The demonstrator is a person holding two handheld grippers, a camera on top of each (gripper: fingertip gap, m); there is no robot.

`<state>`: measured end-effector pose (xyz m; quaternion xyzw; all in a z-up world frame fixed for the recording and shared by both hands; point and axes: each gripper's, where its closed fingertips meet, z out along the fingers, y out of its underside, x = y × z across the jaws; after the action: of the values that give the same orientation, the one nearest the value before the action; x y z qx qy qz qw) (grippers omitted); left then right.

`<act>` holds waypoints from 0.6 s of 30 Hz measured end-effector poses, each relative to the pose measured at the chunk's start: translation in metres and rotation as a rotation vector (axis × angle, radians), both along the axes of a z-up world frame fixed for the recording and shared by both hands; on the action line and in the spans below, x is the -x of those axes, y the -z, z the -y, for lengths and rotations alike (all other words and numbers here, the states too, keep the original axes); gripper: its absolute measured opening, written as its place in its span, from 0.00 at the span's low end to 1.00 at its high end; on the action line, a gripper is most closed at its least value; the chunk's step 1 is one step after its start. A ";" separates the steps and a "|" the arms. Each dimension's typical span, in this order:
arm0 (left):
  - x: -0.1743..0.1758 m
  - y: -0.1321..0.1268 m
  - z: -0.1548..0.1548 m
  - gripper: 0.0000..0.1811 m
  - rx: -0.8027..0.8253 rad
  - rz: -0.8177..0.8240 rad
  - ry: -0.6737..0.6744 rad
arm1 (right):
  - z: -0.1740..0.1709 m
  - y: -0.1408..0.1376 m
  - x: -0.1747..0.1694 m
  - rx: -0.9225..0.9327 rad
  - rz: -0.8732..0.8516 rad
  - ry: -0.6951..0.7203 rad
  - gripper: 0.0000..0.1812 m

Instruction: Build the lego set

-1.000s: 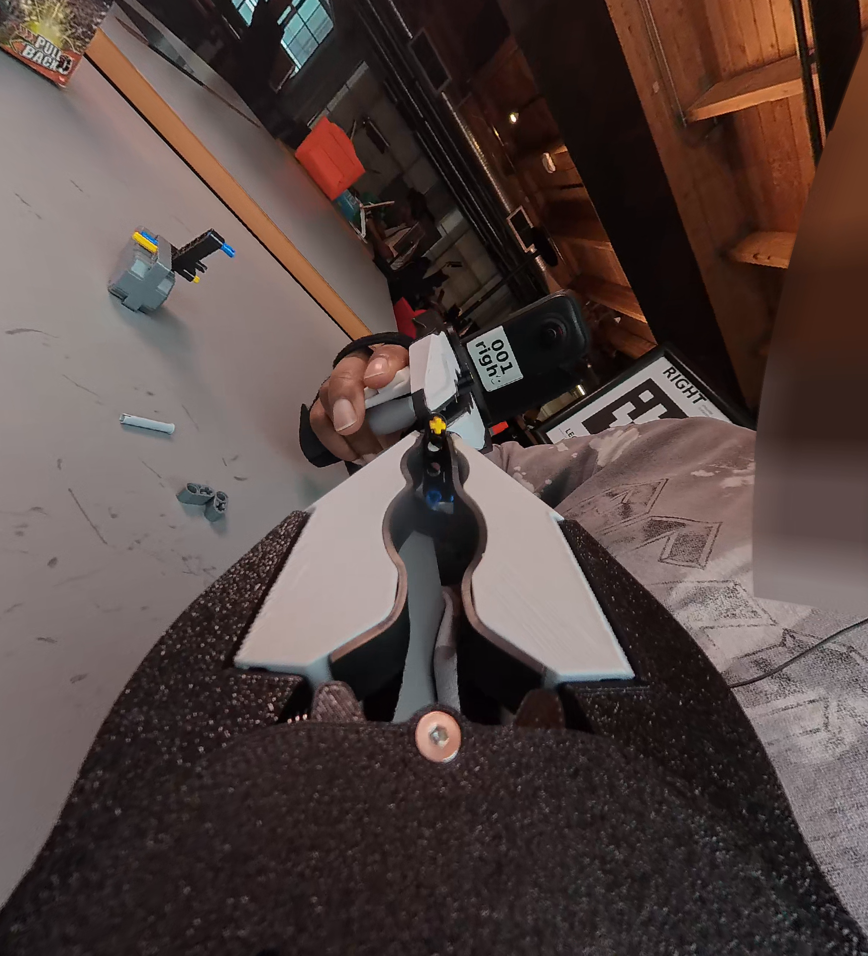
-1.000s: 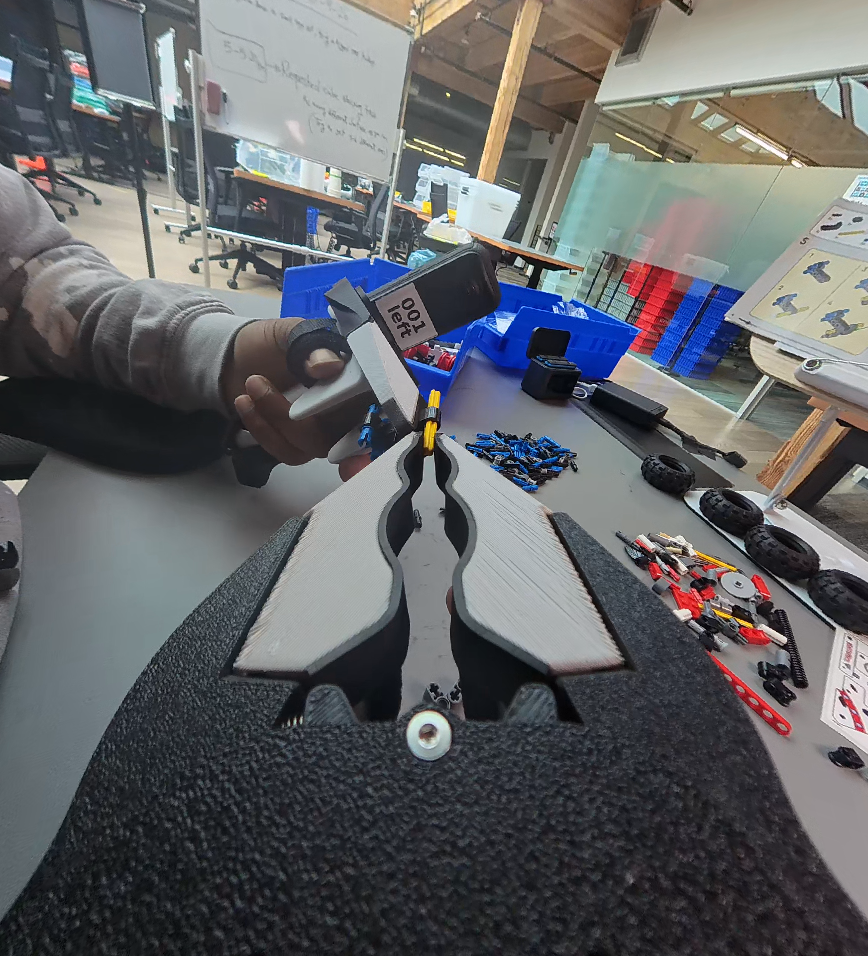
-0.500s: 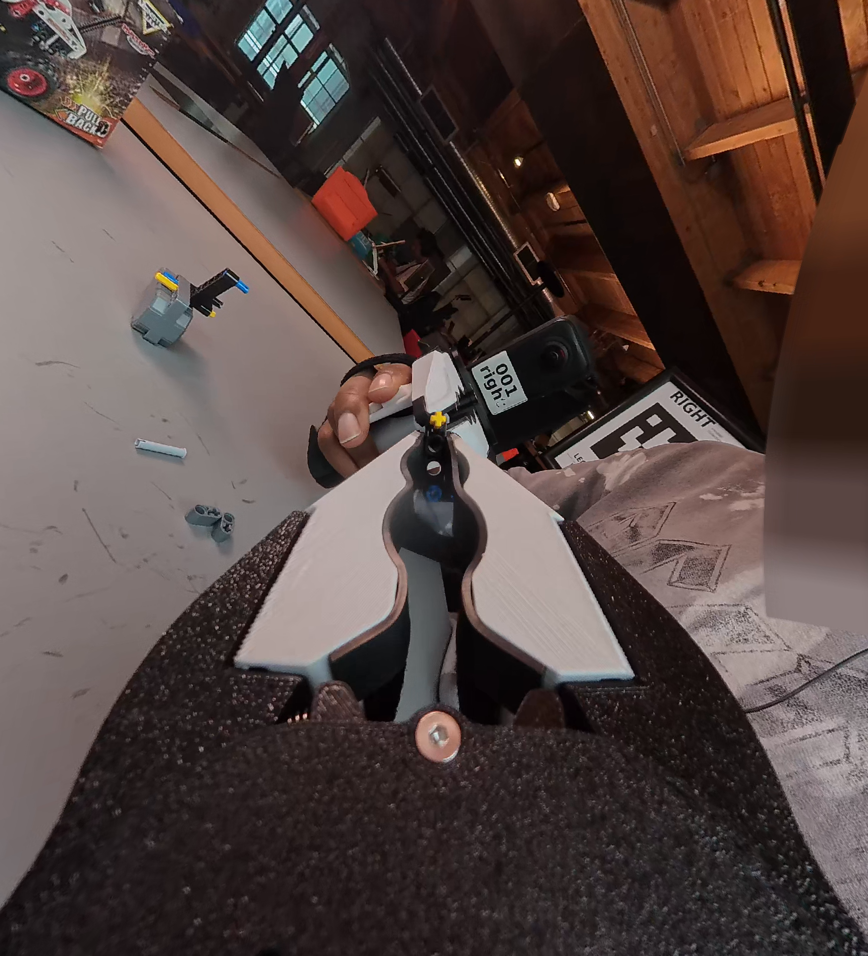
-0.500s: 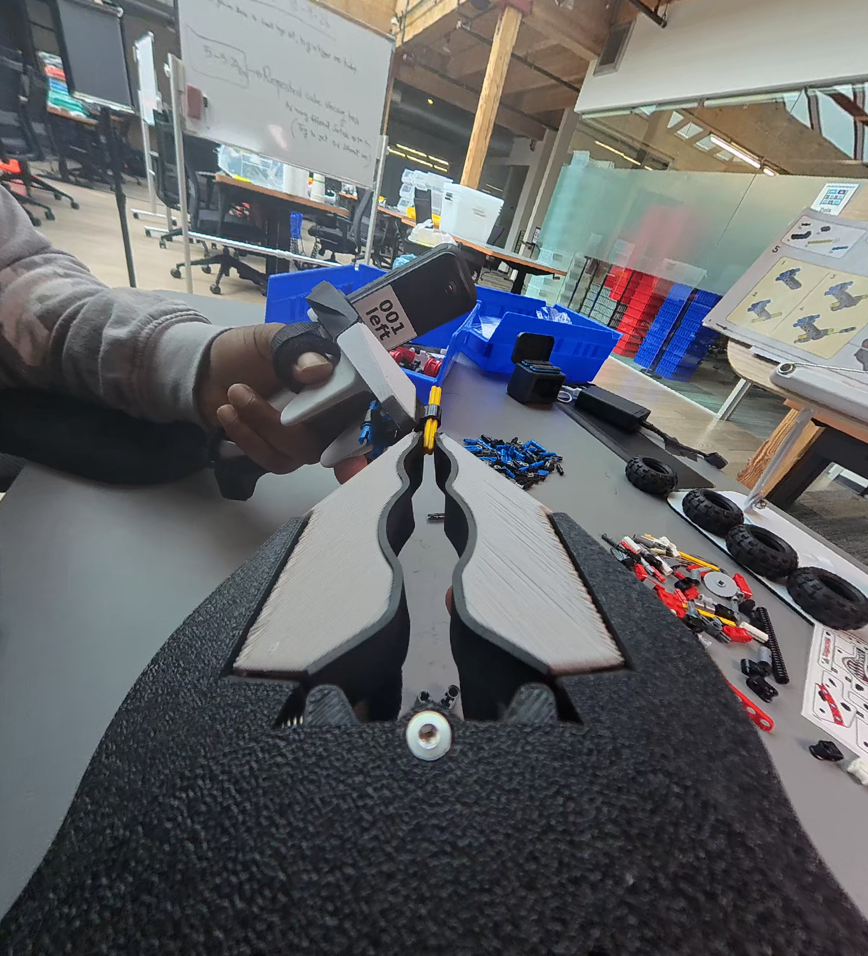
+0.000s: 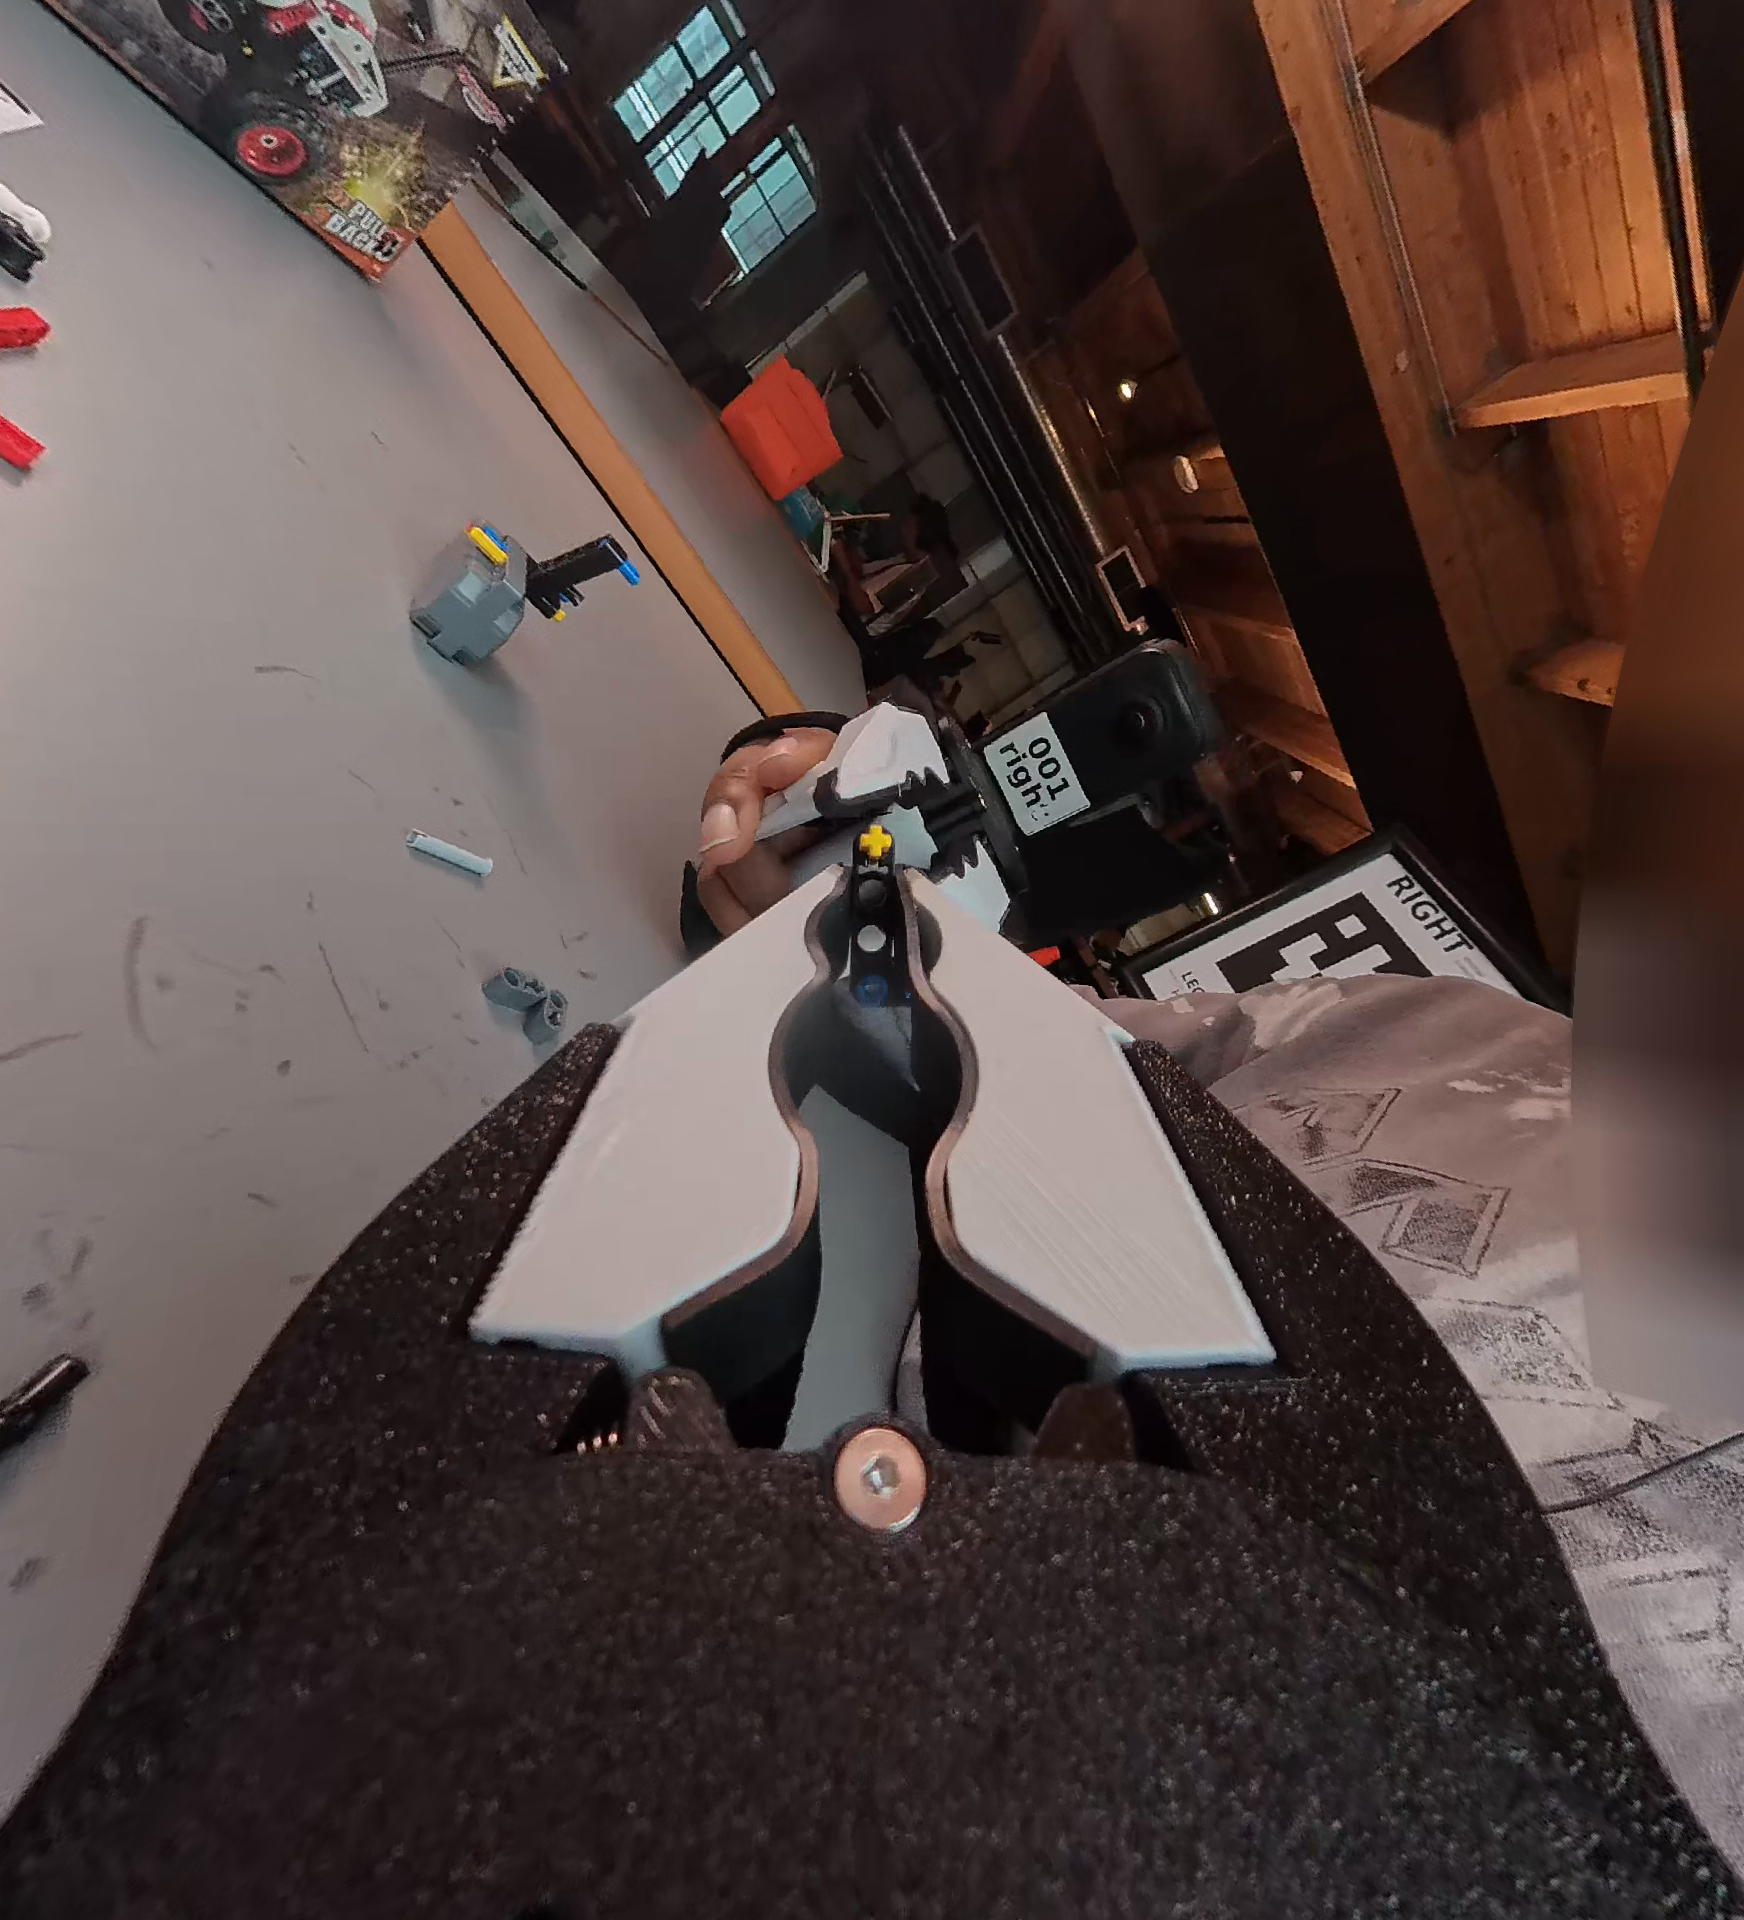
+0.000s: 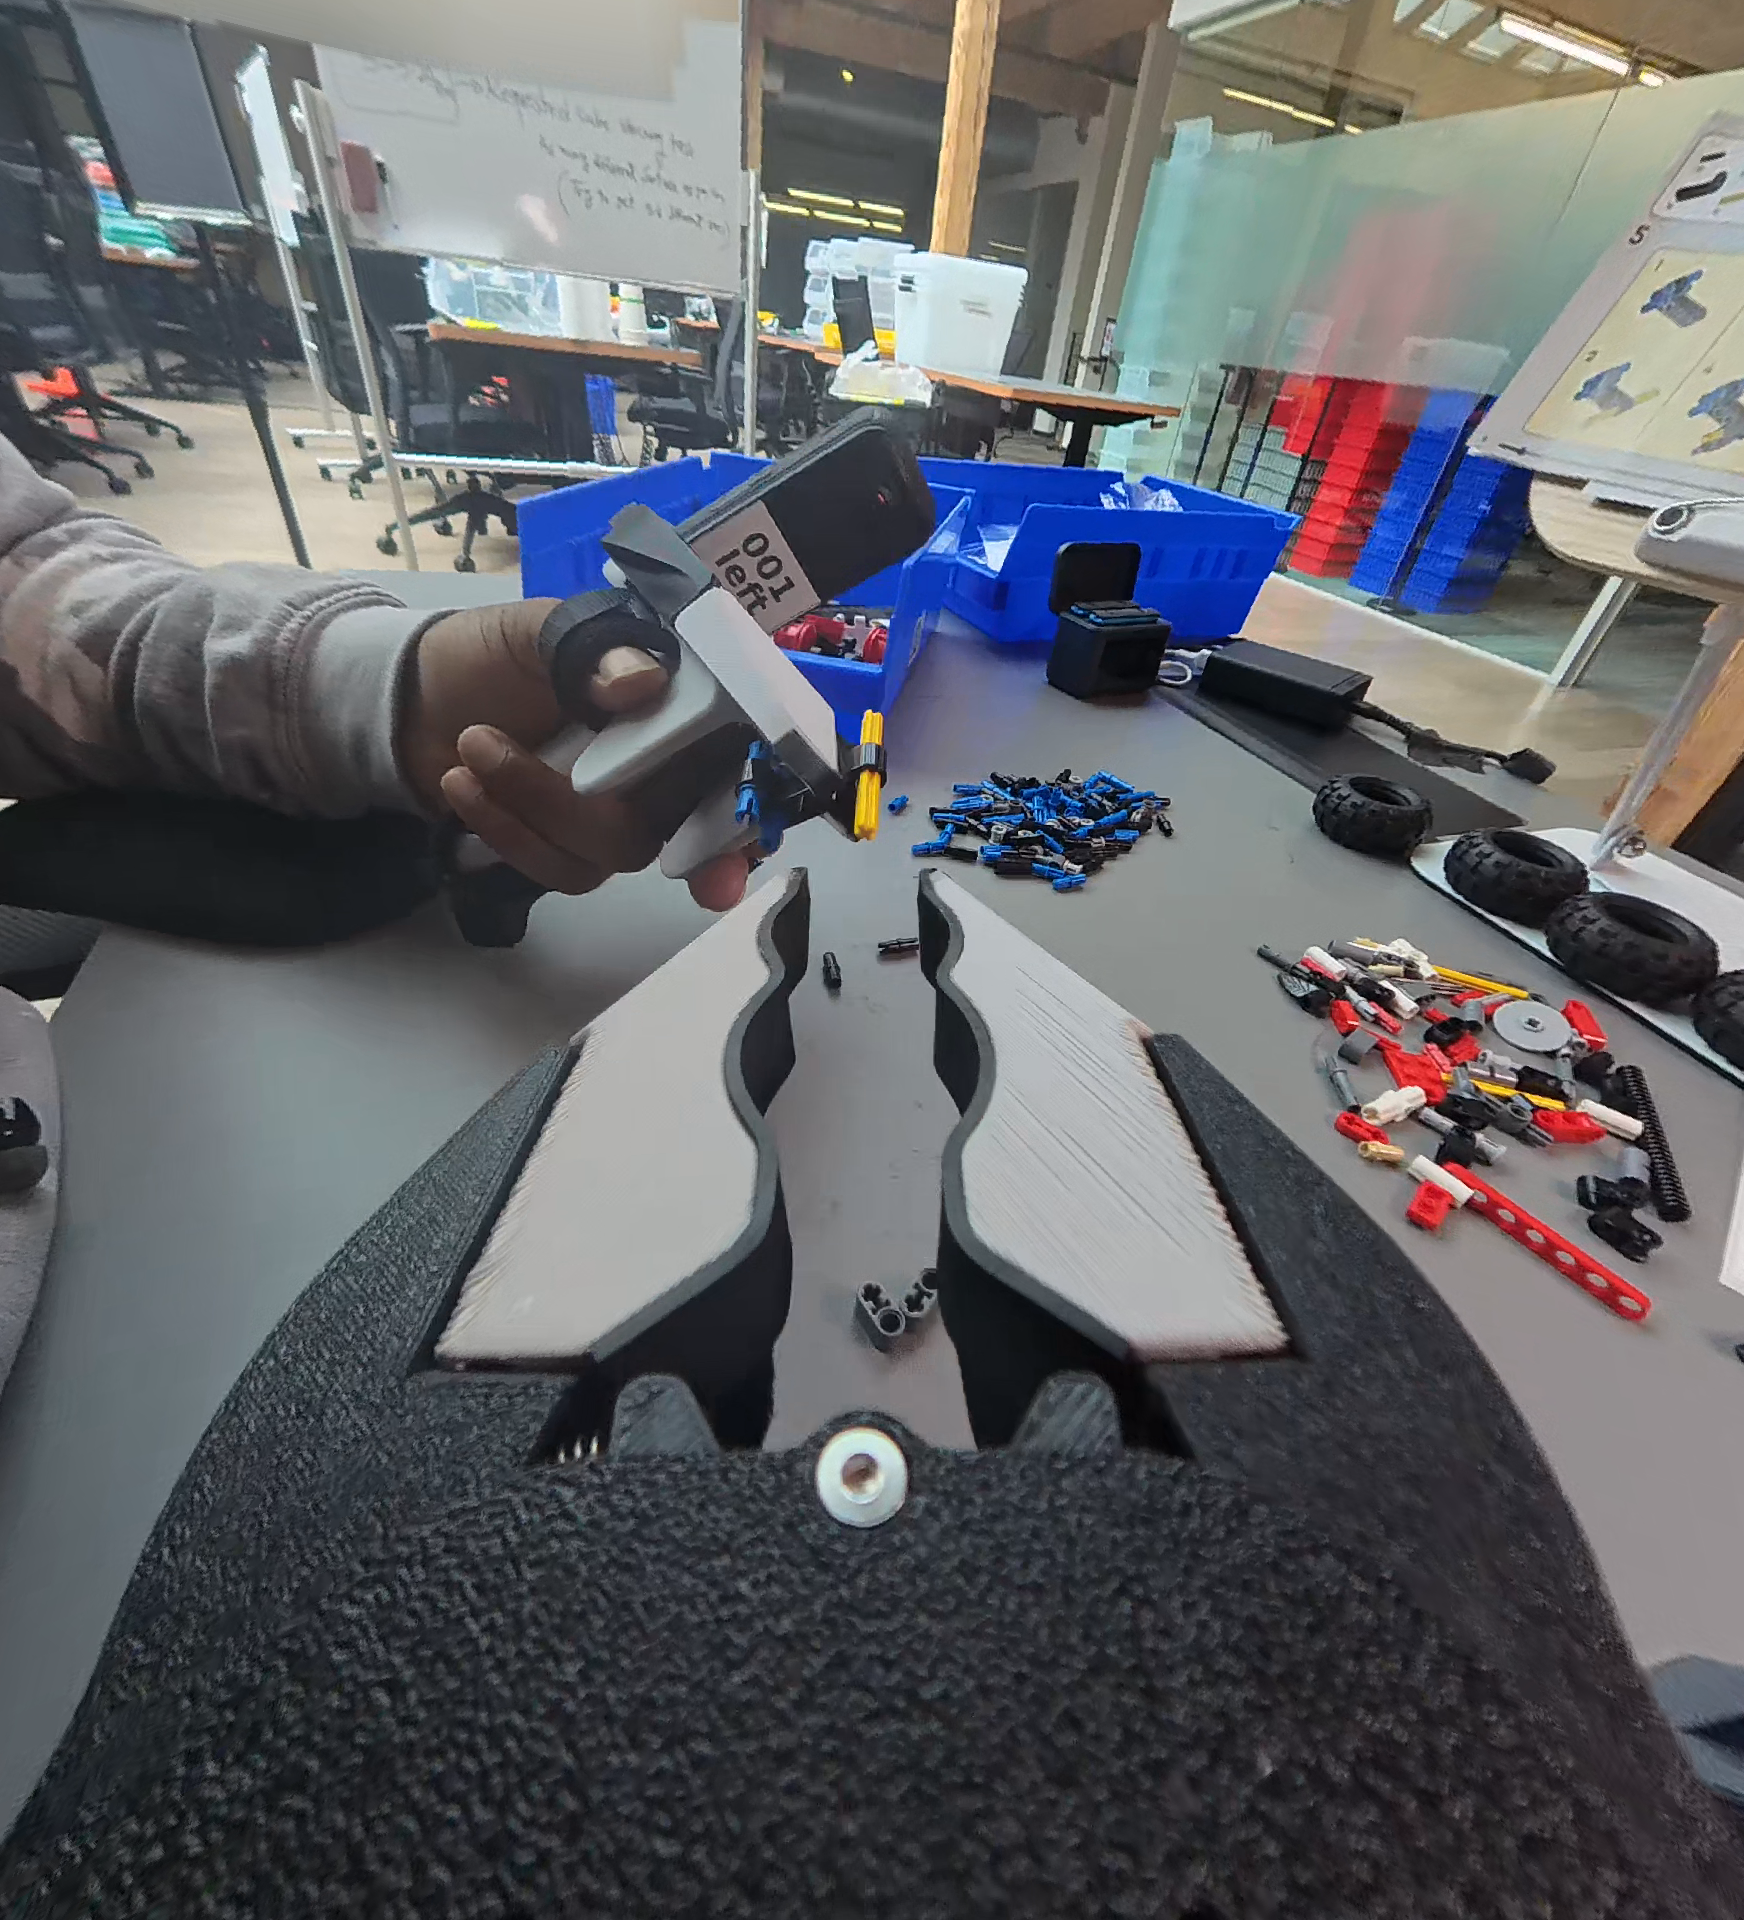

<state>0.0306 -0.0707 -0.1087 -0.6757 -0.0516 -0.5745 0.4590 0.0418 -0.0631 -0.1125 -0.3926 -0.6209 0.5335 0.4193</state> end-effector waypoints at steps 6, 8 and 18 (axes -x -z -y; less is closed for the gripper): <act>0.000 0.006 0.002 0.03 0.067 0.080 0.042 | -0.001 0.007 -0.001 -0.068 0.017 -0.005 0.12; -0.007 0.009 0.007 0.03 0.089 0.087 0.105 | 0.006 0.012 -0.004 -0.100 0.041 -0.055 0.10; -0.017 0.018 0.014 0.03 0.115 0.015 0.165 | 0.020 0.013 -0.004 -0.059 0.071 -0.097 0.03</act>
<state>0.0479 -0.0845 -0.1265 -0.6985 -0.0321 -0.6116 0.3702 0.0461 -0.0829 -0.1259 -0.3681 -0.6690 0.5205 0.3821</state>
